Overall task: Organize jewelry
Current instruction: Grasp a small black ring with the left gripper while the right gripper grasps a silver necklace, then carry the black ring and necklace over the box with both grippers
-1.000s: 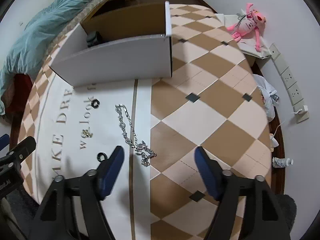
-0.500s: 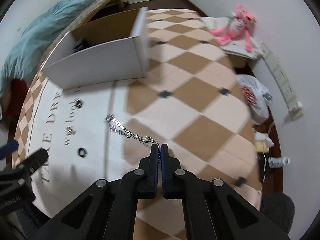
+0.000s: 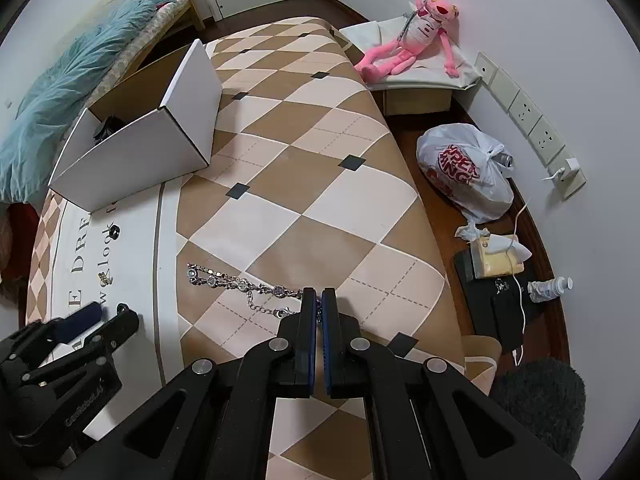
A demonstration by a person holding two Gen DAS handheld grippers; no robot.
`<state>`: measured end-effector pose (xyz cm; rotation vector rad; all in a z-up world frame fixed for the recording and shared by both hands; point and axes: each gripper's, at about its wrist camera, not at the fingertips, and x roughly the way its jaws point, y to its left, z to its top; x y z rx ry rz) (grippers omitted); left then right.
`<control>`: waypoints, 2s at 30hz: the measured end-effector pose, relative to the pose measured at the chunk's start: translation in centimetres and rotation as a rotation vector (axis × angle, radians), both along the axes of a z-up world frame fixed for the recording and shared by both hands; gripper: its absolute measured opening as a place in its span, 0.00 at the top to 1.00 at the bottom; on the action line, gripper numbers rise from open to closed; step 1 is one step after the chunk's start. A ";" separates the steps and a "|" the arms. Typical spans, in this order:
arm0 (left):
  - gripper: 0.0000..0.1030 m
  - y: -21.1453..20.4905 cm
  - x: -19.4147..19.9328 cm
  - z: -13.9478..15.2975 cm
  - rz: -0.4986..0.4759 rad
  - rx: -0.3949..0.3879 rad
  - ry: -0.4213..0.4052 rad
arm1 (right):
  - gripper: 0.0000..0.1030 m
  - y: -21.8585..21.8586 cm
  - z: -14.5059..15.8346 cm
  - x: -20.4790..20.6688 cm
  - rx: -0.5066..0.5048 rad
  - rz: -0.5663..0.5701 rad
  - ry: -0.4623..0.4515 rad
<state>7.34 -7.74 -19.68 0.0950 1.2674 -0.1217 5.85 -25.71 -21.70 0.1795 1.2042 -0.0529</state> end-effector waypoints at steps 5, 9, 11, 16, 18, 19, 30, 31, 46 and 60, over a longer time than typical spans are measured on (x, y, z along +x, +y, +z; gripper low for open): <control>0.90 -0.2 0.4 0.0 -0.021 -0.009 -0.015 | 0.98 0.0 0.0 0.1 0.002 -0.001 -0.001; 0.90 -0.1 0.2 0.4 -0.027 -0.021 -0.032 | 0.98 0.0 0.5 0.0 0.012 0.005 -0.006; 0.90 -0.1 0.2 0.8 -0.030 -0.024 -0.045 | 0.98 0.2 1.1 -0.1 0.023 0.011 -0.014; 0.90 1.0 -0.4 3.6 -0.028 -0.039 -0.107 | 0.98 0.8 3.9 -0.1 0.068 0.038 -0.058; 0.90 1.5 -0.6 5.2 -0.026 -0.045 -0.145 | 0.98 1.1 5.1 0.1 0.083 0.050 -0.075; 0.90 1.7 -0.5 5.8 -0.025 -0.047 -0.159 | 0.98 1.3 6.1 0.2 0.091 0.061 -0.088; 0.90 4.0 1.9 13.1 0.025 -0.173 -0.232 | 0.98 3.0 14.9 3.6 0.134 0.146 -0.219; 0.90 4.2 2.3 13.6 0.029 -0.183 -0.237 | 0.98 3.2 15.5 4.0 0.135 0.152 -0.229; 0.90 7.7 11.8 11.6 0.078 -0.266 -0.085 | 0.98 8.2 14.2 16.1 0.173 0.243 -0.119; 0.88 7.6 18.7 10.5 0.094 -0.265 0.005 | 0.94 8.6 8.0 20.5 0.199 0.237 0.054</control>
